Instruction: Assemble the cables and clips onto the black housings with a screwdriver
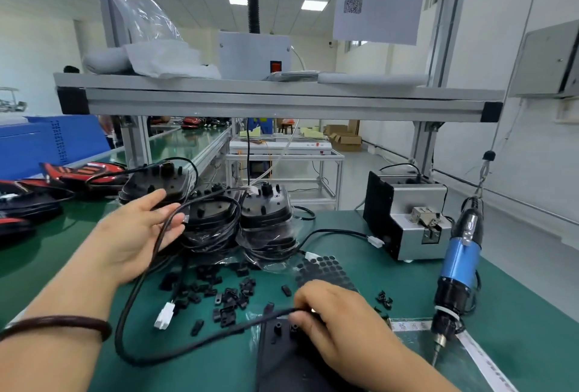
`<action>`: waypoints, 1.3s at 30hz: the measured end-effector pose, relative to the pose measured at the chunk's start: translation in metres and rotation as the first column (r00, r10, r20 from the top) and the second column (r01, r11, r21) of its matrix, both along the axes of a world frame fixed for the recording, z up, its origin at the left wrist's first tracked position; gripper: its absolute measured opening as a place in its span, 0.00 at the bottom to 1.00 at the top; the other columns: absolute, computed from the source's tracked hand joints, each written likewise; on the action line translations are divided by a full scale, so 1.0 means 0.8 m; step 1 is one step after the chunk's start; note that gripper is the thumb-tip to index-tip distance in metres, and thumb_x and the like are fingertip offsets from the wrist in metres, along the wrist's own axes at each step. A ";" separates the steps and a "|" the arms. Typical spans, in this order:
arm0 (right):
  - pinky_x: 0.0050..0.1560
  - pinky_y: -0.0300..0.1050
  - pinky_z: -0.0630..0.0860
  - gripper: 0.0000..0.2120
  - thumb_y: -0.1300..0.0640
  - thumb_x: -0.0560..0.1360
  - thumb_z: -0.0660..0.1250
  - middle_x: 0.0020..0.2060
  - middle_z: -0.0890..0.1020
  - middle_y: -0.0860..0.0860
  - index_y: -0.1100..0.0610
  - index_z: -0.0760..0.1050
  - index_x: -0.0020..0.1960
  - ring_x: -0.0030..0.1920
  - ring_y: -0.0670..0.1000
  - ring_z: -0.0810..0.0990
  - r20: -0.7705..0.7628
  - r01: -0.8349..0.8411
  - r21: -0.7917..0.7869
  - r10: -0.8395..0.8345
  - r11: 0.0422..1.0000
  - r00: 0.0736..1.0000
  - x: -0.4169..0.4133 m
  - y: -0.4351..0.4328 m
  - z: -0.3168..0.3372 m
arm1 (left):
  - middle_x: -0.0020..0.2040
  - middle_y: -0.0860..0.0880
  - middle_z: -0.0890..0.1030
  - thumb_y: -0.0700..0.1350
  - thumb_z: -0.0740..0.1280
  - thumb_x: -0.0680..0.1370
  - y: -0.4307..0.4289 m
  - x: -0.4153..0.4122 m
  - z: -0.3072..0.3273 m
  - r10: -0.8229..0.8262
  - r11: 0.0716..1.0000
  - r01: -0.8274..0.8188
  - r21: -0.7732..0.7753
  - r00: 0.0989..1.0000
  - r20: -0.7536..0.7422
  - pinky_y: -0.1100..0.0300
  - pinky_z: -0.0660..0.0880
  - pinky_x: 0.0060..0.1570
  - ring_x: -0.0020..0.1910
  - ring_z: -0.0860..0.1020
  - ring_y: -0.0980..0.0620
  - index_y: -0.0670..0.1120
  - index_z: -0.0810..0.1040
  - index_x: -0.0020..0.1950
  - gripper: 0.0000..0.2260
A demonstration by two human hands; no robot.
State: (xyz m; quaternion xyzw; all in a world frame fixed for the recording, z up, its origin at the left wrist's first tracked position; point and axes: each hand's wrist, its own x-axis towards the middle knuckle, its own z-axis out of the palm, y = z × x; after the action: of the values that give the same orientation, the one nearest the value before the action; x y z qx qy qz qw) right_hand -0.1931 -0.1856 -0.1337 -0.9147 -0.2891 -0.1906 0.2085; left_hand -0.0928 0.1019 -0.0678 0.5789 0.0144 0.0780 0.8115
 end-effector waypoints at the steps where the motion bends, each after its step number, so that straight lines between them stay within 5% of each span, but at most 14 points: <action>1: 0.39 0.28 0.65 0.04 0.43 0.78 0.57 0.38 0.73 0.40 0.42 0.66 0.47 0.40 0.39 0.71 -0.029 0.035 0.090 -0.032 0.995 0.999 -0.001 0.001 -0.002 | 0.57 0.41 0.77 0.32 0.56 0.80 0.007 -0.003 0.004 -0.049 0.987 0.047 -0.151 0.999 -0.008 0.51 0.75 0.49 0.49 0.80 0.48 0.41 0.69 0.70 0.18; 4: 0.38 0.37 0.73 0.08 0.50 0.80 0.60 0.36 0.80 0.43 0.35 0.69 0.50 0.36 0.42 0.77 -0.132 0.095 0.348 -0.051 0.933 0.990 0.001 0.004 -0.007 | 0.62 0.34 0.75 0.33 0.62 0.75 0.012 -0.012 0.008 -0.102 0.844 0.102 -0.527 0.994 0.029 0.47 0.76 0.50 0.54 0.80 0.42 0.36 0.69 0.67 0.20; 7: 0.35 0.33 0.72 0.09 0.58 0.80 0.61 0.34 0.83 0.46 0.45 0.75 0.50 0.31 0.41 0.75 -0.285 0.137 0.567 0.037 0.812 0.958 0.003 0.004 -0.005 | 0.62 0.35 0.75 0.38 0.56 0.81 -0.022 -0.024 0.004 -0.118 0.734 0.126 -0.667 0.991 0.058 0.49 0.77 0.50 0.54 0.80 0.41 0.35 0.61 0.73 0.19; 10: 0.33 0.35 0.70 0.06 0.58 0.80 0.62 0.34 0.83 0.49 0.56 0.76 0.46 0.29 0.45 0.71 -0.391 0.194 0.706 0.147 0.681 0.909 0.006 0.001 -0.003 | 0.58 0.39 0.76 0.34 0.56 0.81 -0.084 -0.043 -0.013 -0.079 0.829 0.043 -0.558 0.996 -0.040 0.53 0.79 0.44 0.52 0.80 0.44 0.38 0.65 0.71 0.17; 13: 0.29 0.36 0.66 0.10 0.52 0.76 0.67 0.26 0.72 0.49 0.59 0.78 0.42 0.28 0.47 0.67 -0.387 0.203 0.781 0.203 0.590 0.899 0.008 0.002 -0.001 | 0.53 0.43 0.79 0.29 0.55 0.80 -0.145 -0.077 -0.044 -0.089 0.976 0.077 -0.201 0.995 -0.053 0.61 0.76 0.41 0.49 0.80 0.49 0.40 0.72 0.62 0.14; 16: 0.27 0.35 0.65 0.11 0.53 0.75 0.67 0.24 0.70 0.49 0.60 0.77 0.40 0.26 0.47 0.66 -0.350 0.166 0.788 0.210 0.592 0.913 0.009 0.001 0.000 | 0.52 0.52 0.83 0.32 0.62 0.76 -0.175 -0.104 -0.061 -0.350 0.912 0.313 0.265 0.931 0.103 0.68 0.76 0.43 0.50 0.81 0.58 0.50 0.78 0.58 0.17; 18: 0.27 0.35 0.64 0.10 0.57 0.77 0.66 0.24 0.70 0.49 0.58 0.77 0.38 0.25 0.46 0.66 -0.333 0.149 0.794 0.216 0.589 0.918 0.010 0.001 -0.002 | 0.51 0.57 0.83 0.43 0.67 0.77 -0.181 -0.111 -0.055 -0.415 0.864 0.321 0.388 0.890 0.188 0.69 0.75 0.50 0.51 0.80 0.63 0.53 0.79 0.57 0.11; 22: 0.30 0.33 0.67 0.09 0.61 0.77 0.67 0.28 0.73 0.48 0.56 0.82 0.39 0.26 0.43 0.71 -0.241 0.103 0.750 0.124 0.653 0.963 0.010 0.004 -0.004 | 0.36 0.56 0.82 0.48 0.66 0.77 -0.186 -0.093 -0.029 -0.167 0.892 0.009 0.451 0.936 0.311 0.69 0.75 0.37 0.33 0.76 0.64 0.51 0.82 0.45 0.05; 33: 0.42 0.35 0.70 0.16 0.61 0.77 0.68 0.33 0.74 0.45 0.44 0.79 0.35 0.37 0.43 0.74 -0.153 0.030 0.618 0.083 0.786 0.985 0.010 -0.001 -0.010 | 0.36 0.53 0.83 0.44 0.65 0.79 -0.194 -0.087 -0.040 -0.182 0.949 0.087 0.304 0.937 0.298 0.69 0.73 0.28 0.28 0.76 0.62 0.48 0.80 0.40 0.09; 39: 0.42 0.34 0.69 0.08 0.56 0.75 0.67 0.35 0.75 0.44 0.51 0.81 0.39 0.38 0.43 0.74 -0.148 0.021 0.607 0.087 0.794 0.985 0.010 -0.007 -0.011 | 0.39 0.52 0.83 0.45 0.64 0.79 -0.198 -0.085 -0.050 -0.163 0.958 0.074 0.276 0.936 0.313 0.67 0.76 0.34 0.33 0.77 0.59 0.52 0.80 0.40 0.09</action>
State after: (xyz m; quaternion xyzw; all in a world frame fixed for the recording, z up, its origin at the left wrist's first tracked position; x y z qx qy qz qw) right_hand -0.1847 -0.1915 -0.1427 -0.8072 -0.2101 -0.1917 0.5173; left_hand -0.1611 -0.0563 -0.1079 0.6587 -0.1683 0.1264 0.7224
